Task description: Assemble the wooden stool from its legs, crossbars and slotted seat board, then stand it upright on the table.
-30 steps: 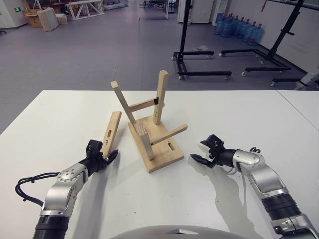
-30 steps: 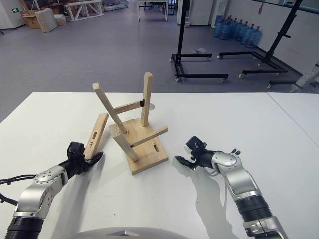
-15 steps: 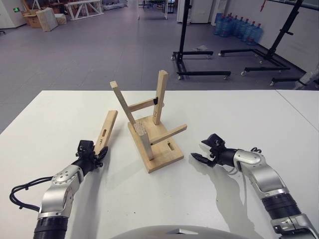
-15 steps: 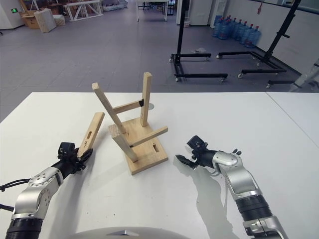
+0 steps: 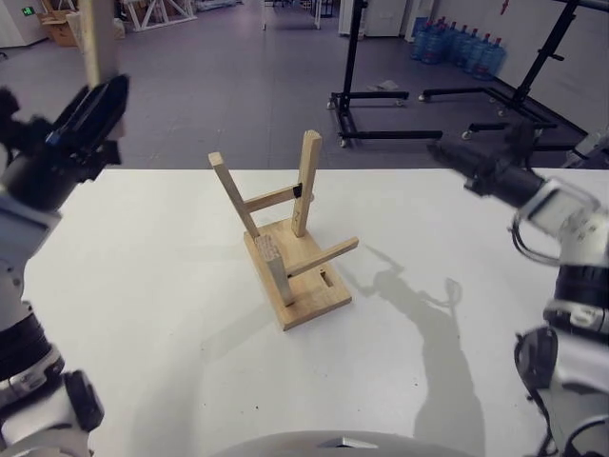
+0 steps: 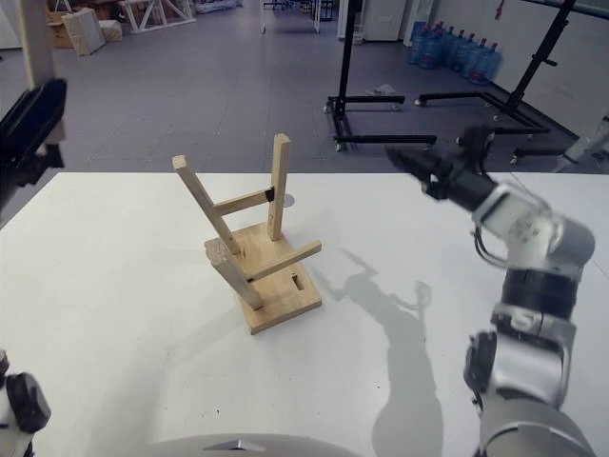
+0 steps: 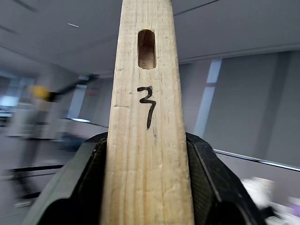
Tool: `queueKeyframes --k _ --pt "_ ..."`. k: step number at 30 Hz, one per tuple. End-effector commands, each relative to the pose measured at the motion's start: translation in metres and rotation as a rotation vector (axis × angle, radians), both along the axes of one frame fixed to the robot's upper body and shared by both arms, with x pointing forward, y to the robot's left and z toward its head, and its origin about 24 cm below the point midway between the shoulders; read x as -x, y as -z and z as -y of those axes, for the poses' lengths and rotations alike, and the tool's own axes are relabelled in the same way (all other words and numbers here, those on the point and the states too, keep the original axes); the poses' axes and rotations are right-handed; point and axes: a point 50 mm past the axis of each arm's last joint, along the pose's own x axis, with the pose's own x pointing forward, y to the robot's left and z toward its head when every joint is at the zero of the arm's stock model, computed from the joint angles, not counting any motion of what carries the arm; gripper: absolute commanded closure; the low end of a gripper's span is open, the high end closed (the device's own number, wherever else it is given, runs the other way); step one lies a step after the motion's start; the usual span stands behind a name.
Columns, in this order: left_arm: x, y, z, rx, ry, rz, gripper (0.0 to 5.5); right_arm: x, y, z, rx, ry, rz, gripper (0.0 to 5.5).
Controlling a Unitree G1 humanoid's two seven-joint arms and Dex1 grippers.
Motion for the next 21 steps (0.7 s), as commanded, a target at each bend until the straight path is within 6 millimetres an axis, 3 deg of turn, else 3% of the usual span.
queueKeyframes --k 1,3,5,10,21 --pt "-0.003 0.009 0.050 0.015 0.338 -0.091 3.45 0.017 -0.064 -0.069 -0.132 -0.373 0.144 1.30" --pt "-0.007 0.025 0.060 -0.003 0.399 -0.156 3.45 0.031 -0.072 -0.095 -0.167 -0.528 0.154 1.30" --pt "-0.009 0.031 0.062 0.005 0.414 -0.185 3.45 0.041 -0.071 -0.105 -0.184 -0.584 0.146 1.30" --pt "-0.008 0.039 0.064 -0.014 0.422 -0.201 3.45 0.049 -0.064 -0.109 -0.252 -0.597 0.080 1.30" --pt "-0.002 0.045 0.079 -0.046 0.459 -0.194 3.45 0.041 -0.063 -0.131 -0.290 -0.526 -0.016 1.30"
